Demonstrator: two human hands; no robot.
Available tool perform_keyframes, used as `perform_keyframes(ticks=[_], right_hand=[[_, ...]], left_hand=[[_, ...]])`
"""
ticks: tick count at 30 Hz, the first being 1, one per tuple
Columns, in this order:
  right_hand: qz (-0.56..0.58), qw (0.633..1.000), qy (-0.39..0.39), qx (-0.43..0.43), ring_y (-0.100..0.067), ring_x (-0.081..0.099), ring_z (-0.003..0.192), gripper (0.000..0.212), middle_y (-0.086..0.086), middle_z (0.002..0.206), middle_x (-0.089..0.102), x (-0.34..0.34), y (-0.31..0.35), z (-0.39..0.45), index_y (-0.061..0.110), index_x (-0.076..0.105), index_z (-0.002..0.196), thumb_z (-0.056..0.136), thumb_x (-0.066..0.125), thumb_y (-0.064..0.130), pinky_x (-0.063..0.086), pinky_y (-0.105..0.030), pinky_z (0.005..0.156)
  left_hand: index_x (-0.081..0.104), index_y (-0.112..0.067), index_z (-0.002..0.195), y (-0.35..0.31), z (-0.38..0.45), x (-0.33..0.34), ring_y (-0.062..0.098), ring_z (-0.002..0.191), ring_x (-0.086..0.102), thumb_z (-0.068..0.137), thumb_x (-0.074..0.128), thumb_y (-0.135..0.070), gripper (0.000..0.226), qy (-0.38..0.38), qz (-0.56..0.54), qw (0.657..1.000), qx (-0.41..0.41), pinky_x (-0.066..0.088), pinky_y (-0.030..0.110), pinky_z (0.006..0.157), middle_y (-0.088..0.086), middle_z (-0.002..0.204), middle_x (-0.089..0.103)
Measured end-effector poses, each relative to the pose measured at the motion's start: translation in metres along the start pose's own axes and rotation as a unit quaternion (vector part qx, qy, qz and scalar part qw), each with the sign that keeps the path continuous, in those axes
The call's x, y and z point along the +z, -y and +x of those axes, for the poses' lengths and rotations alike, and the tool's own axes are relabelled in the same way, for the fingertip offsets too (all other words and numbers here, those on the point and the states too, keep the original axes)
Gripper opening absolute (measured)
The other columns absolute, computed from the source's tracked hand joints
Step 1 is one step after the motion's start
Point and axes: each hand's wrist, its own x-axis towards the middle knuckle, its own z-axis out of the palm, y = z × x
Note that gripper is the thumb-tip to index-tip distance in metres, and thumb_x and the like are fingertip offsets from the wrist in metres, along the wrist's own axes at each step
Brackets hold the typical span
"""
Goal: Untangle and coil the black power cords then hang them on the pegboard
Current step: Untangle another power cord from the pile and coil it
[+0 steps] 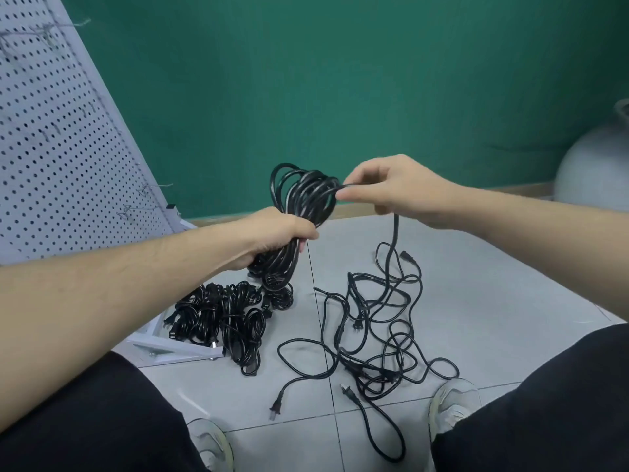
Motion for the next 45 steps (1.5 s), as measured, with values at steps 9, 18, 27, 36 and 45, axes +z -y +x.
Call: perform_keyframes(ticks=[9,18,27,36,45], right_hand=[[0.108,0.980,-0.145,-0.080,0.001,0.063,0.083,0.005,0.008,0.097,0.070,0.017,-0.002,0.003,0.026,0.071,0.094,0.093,0.073,0.022,0.048,-0.016,0.081],[0.242,0.966,-0.045,0.083,-0.018,0.073,0.087,0.045,-0.007,0.100,0.074,0.033,0.010,0.004,0.018,0.067,0.113,0.099,0.050,0.057,0.061,-0.038,0.084],[0.295,0.948,-0.094,0.078,-0.014,0.051,0.055,0.039,0.005,0.059,0.047,0.037,0.025,0.009,0.024,0.060,0.091,0.095,0.056,0.062,0.040,-0.029,0.053],[0.252,0.954,-0.012,0.160,-0.016,0.069,0.079,0.046,0.000,0.081,0.074,0.037,-0.011,0.009,0.011,0.064,0.112,0.104,0.027,0.038,0.051,-0.047,0.100],[-0.013,0.956,0.250,0.154,-0.002,0.060,0.119,0.027,0.014,0.115,0.072,0.066,-0.023,-0.016,0.025,0.071,0.096,0.103,0.050,0.041,0.040,-0.034,0.112]], left_hand=[[0.067,-0.015,0.051,-0.007,-0.016,0.015,0.032,0.073,0.059,0.069,0.061,-0.035,0.028,0.056,-0.103,0.992,0.039,0.057,0.054,0.086,0.021,0.091,0.066],[0.072,-0.009,0.064,-0.016,-0.027,0.028,0.033,0.073,0.056,0.055,0.064,-0.033,0.027,0.077,-0.152,0.972,0.162,0.046,0.043,0.069,0.036,0.096,0.063],[0.071,-0.008,0.062,-0.017,-0.026,0.021,0.031,0.077,0.067,0.066,0.054,-0.020,0.022,0.196,-0.242,0.934,0.175,0.058,0.040,0.082,0.014,0.081,0.068],[0.068,-0.004,0.062,-0.020,-0.014,0.022,0.028,0.078,0.062,0.066,0.052,-0.014,0.019,0.102,-0.365,0.907,0.185,0.060,0.050,0.087,0.017,0.071,0.060],[0.074,-0.009,0.068,-0.027,-0.006,0.004,0.022,0.066,0.053,0.081,0.046,-0.014,0.031,-0.026,-0.456,0.871,0.180,0.057,0.050,0.083,0.007,0.077,0.055]])
